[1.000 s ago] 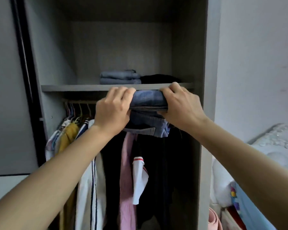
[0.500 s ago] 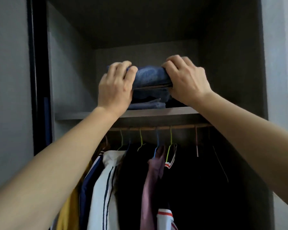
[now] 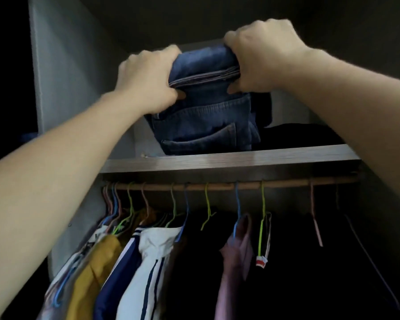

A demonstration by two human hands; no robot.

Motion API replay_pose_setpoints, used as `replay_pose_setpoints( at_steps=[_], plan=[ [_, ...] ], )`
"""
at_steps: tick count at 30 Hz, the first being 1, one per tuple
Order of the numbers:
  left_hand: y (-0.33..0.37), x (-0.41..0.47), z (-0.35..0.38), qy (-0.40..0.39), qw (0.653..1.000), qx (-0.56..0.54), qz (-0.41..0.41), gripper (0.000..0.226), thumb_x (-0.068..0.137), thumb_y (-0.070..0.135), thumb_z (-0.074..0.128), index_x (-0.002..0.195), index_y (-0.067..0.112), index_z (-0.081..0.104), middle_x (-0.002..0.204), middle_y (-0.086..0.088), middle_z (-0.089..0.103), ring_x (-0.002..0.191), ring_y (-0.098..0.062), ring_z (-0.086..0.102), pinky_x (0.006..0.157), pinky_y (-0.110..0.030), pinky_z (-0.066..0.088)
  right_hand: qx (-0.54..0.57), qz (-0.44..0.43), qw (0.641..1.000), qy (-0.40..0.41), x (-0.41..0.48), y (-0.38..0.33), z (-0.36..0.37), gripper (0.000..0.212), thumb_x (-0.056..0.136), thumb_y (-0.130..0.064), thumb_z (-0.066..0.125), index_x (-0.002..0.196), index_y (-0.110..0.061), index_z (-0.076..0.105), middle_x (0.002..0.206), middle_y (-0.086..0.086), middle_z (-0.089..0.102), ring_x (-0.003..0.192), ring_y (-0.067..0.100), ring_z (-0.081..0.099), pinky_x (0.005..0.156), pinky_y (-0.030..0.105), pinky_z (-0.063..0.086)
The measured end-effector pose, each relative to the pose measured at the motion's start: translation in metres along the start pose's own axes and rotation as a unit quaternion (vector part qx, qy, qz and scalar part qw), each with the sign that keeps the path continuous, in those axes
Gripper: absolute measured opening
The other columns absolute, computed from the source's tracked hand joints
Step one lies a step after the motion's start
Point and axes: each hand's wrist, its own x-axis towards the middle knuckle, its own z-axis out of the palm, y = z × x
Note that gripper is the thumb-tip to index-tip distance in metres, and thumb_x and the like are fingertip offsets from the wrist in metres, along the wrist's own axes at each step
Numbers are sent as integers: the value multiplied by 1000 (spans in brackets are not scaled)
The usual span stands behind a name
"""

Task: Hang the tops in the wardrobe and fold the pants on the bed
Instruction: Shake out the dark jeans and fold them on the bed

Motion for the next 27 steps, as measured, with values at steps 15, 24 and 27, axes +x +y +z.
replay_pose_setpoints(
  at_steps=[15, 24, 27],
  plan=[
    [-142, 33, 116, 217, 968, 109, 57, 44, 72, 10, 69, 114, 8, 54, 99, -11, 62, 86, -38, 61, 53, -35, 29, -54, 10, 992, 114, 106, -94, 105, 40, 79, -28, 70, 106, -7, 49, 100, 15, 60, 79, 39, 62, 56, 39, 32],
    [-223, 56, 184, 86, 989, 124, -7, 63, 72, 11, 75, 126, 6, 43, 115, -17, 57, 103, -40, 54, 59, -40, 34, 17, 33, 997, 61, 183, -154, 195, 48, 75, -19, 74, 114, -10, 48, 115, 14, 55, 95, 39, 61, 56, 38, 34],
    [-244, 28, 211, -185, 969, 163, 21, 65, 75, 39, 75, 129, 20, 44, 126, -9, 59, 115, -33, 54, 86, -42, 45, 126, -14, 972, -199, 171, -193, 228, 57, 77, -34, 79, 121, -11, 51, 119, 14, 58, 99, 35, 62, 72, 38, 49]
  ],
)
